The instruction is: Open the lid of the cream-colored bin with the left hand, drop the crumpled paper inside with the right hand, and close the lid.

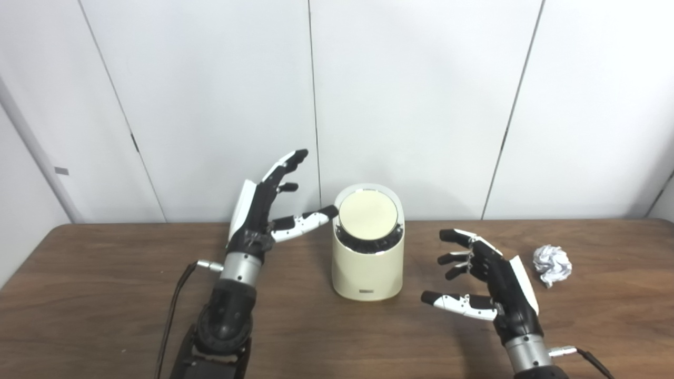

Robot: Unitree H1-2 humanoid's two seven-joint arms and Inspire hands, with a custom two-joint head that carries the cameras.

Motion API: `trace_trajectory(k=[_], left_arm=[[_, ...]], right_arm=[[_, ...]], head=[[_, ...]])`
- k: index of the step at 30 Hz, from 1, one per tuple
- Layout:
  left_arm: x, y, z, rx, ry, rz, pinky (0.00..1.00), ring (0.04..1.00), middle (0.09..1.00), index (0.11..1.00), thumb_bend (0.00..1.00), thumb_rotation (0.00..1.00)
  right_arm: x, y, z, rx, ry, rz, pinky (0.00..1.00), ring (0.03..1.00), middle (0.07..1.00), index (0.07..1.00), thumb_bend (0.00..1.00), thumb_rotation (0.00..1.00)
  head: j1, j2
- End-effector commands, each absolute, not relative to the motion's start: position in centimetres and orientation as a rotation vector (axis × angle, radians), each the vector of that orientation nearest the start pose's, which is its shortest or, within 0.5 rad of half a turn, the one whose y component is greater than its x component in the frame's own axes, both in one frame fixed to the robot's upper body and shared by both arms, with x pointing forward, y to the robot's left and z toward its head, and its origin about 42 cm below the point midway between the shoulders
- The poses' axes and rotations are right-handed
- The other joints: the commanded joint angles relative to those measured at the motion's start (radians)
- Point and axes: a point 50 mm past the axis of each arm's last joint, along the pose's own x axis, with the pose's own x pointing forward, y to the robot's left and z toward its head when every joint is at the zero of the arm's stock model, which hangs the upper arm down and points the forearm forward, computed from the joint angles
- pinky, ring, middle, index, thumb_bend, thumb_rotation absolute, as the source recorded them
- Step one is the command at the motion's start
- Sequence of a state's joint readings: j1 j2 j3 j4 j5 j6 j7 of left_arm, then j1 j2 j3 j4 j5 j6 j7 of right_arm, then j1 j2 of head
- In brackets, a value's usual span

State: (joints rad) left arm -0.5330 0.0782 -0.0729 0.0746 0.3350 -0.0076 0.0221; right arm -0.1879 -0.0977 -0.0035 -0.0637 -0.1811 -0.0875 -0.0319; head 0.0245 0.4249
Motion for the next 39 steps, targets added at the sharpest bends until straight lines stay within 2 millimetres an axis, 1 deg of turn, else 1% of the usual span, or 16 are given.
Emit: trace_trajectory(k=[1, 3, 7, 9, 13, 15, 18, 19, 21, 23, 26, 30, 31, 35, 39], left_arm=[[43.3, 16.2, 29.3, 0.456, -0.562, -0.075, 0.84, 0.922, 0.899, 0.914, 0.89, 0.28], [43.7, 15.8, 29.7, 0.469, -0.558, -0.075, 0.87, 0.928, 0.900, 0.914, 0.92, 0.28], [44.1, 15.1, 30.5, 0.540, -0.550, -0.070, 0.86, 0.927, 0.909, 0.929, 0.93, 0.31], [44.3, 14.5, 30.9, 0.559, -0.538, -0.068, 0.84, 0.924, 0.911, 0.932, 0.95, 0.29], [44.5, 13.6, 31.6, 0.616, -0.551, -0.064, 0.77, 0.898, 0.910, 0.934, 0.96, 0.27], [44.6, 13.1, 31.9, 0.650, -0.551, -0.068, 0.80, 0.930, 0.942, 0.947, 0.95, 0.27], [44.7, 12.8, 32.1, 0.679, -0.554, -0.078, 0.82, 0.959, 0.980, 0.967, 0.94, 0.26], [44.7, 12.7, 32.1, 0.692, -0.559, -0.078, 0.82, 0.965, 0.987, 0.972, 0.93, 0.26], [44.9, 12.3, 31.9, 0.734, -0.567, -0.073, 0.77, 0.940, 0.975, 0.970, 0.94, 0.26], [45.0, 12.0, 31.6, 0.758, -0.564, -0.071, 0.77, 0.935, 0.969, 0.968, 0.95, 0.27], [45.0, 11.7, 31.3, 0.781, -0.555, -0.071, 0.79, 0.946, 0.973, 0.964, 0.96, 0.27], [45.0, 11.5, 30.8, 0.824, -0.568, -0.075, 0.84, 0.971, 0.983, 0.971, 0.95, 0.26], [45.0, 11.5, 30.7, 0.841, -0.575, -0.072, 0.85, 0.969, 0.976, 0.972, 0.96, 0.27], [44.9, 11.4, 30.3, 0.880, -0.590, -0.065, 0.87, 0.968, 0.966, 0.973, 0.96, 0.26], [44.9, 11.3, 30.0, 0.913, -0.601, -0.059, 0.86, 0.962, 0.962, 0.974, 0.97, 0.26]], right_arm=[[34.2, -22.2, 19.7, -0.264, -0.433, 0.003, 0.45, 0.606, 0.767, 0.717, 0.76, 0.03], [34.3, -22.1, 19.7, -0.257, -0.432, 0.006, 0.45, 0.602, 0.768, 0.718, 0.76, 0.02], [34.2, -22.0, 19.8, -0.255, -0.432, 0.007, 0.45, 0.601, 0.770, 0.718, 0.76, 0.02], [34.2, -21.9, 19.9, -0.261, -0.432, 0.003, 0.45, 0.599, 0.768, 0.717, 0.75, 0.02], [34.2, -21.7, 20.0, -0.264, -0.431, 0.000, 0.45, 0.600, 0.769, 0.719, 0.75, 0.03], [34.2, -21.6, 20.0, -0.272, -0.439, 0.000, 0.45, 0.595, 0.765, 0.718, 0.75, 0.03], [34.2, -21.6, 20.1, -0.276, -0.441, -0.003, 0.45, 0.591, 0.766, 0.720, 0.75, 0.04], [34.2, -21.5, 20.1, -0.279, -0.441, -0.006, 0.45, 0.590, 0.765, 0.721, 0.74, 0.04], [34.2, -21.4, 20.1, -0.285, -0.439, -0.013, 0.45, 0.579, 0.760, 0.717, 0.75, 0.05], [34.2, -21.3, 20.2, -0.286, -0.439, -0.015, 0.44, 0.571, 0.756, 0.716, 0.75, 0.05], [34.3, -21.2, 20.2, -0.286, -0.444, -0.012, 0.44, 0.568, 0.751, 0.714, 0.74, 0.04], [34.2, -21.1, 20.3, -0.288, -0.444, -0.021, 0.46, 0.564, 0.746, 0.710, 0.75, 0.06], [34.2, -21.0, 20.3, -0.286, -0.443, -0.023, 0.46, 0.563, 0.745, 0.709, 0.75, 0.06], [34.2, -21.0, 20.4, -0.280, -0.448, -0.024, 0.46, 0.565, 0.746, 0.712, 0.75, 0.06], [34.2, -20.9, 20.5, -0.282, -0.454, -0.027, 0.46, 0.563, 0.743, 0.710, 0.75, 0.06]], head=[[0.000, 0.000], [-0.002, -0.003], [-0.002, -0.001], [-0.003, -0.003], [-0.008, -0.003], [-0.009, -0.002], [-0.013, -0.002], [-0.012, -0.002], [-0.012, -0.002], [-0.013, -0.002], [-0.016, -0.002], [-0.018, 0.000], [-0.018, 0.000], [-0.022, 0.001], [-0.021, 0.001]])
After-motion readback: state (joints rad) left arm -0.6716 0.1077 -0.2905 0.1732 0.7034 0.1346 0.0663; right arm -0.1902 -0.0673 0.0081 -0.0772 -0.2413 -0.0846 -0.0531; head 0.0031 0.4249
